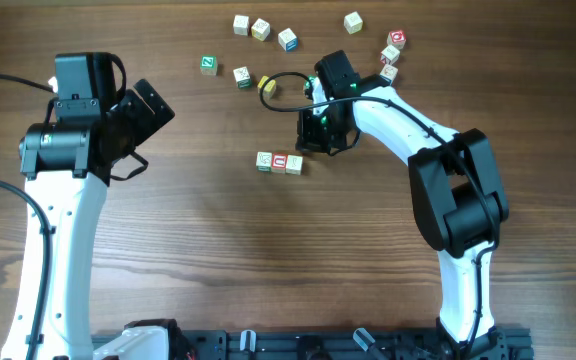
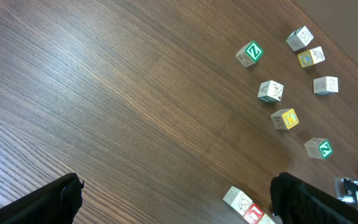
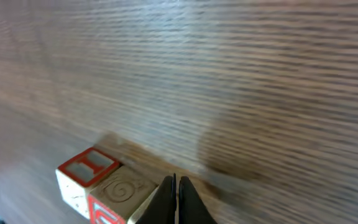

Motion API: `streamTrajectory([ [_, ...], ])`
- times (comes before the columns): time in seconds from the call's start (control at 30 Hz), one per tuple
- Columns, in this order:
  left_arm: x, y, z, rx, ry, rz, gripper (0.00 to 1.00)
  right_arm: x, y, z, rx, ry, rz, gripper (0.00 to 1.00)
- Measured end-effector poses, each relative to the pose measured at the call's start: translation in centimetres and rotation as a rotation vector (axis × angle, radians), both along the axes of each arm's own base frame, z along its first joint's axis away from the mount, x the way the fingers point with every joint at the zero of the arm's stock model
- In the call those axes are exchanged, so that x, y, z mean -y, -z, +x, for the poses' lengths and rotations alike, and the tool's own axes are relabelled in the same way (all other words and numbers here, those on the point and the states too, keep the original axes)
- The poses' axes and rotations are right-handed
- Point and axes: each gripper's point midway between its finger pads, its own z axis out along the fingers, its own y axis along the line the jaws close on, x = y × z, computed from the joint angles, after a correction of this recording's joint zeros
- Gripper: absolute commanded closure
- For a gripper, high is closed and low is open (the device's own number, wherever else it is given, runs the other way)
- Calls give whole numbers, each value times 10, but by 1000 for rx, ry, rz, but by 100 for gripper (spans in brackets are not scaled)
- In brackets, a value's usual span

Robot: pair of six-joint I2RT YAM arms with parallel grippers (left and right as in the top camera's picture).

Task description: Form a horizontal line

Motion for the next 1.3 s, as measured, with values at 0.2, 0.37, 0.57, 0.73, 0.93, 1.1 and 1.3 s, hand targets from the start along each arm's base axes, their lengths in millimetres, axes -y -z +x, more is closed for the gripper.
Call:
streamTrajectory([
  [0.2, 0, 3, 1, -9, -5, -7, 88, 27, 2, 6, -28, 90, -69, 95],
  [0.37, 4, 32, 10, -93, 13, -26, 96, 46, -11, -12, -93, 130, -136, 95],
  [0.57, 30, 91, 20, -260, 177, -120, 96, 57, -10, -32, -178, 144, -194, 95],
  [0.73, 47, 131, 26, -345, 332, -174, 96, 57, -10, -33, -185, 147, -196, 95],
  [0.93, 59, 170, 34, -394, 484, -151, 96, 54, -10, -34, -182, 140, -196, 95],
  [1.1, 84, 190, 38, -393, 685, -105, 96, 47, -10, -39, -179, 118, -200, 95],
  [1.3, 115, 196, 49, -325, 868, -48, 96, 39, -10, -44, -179, 103, -203, 95],
])
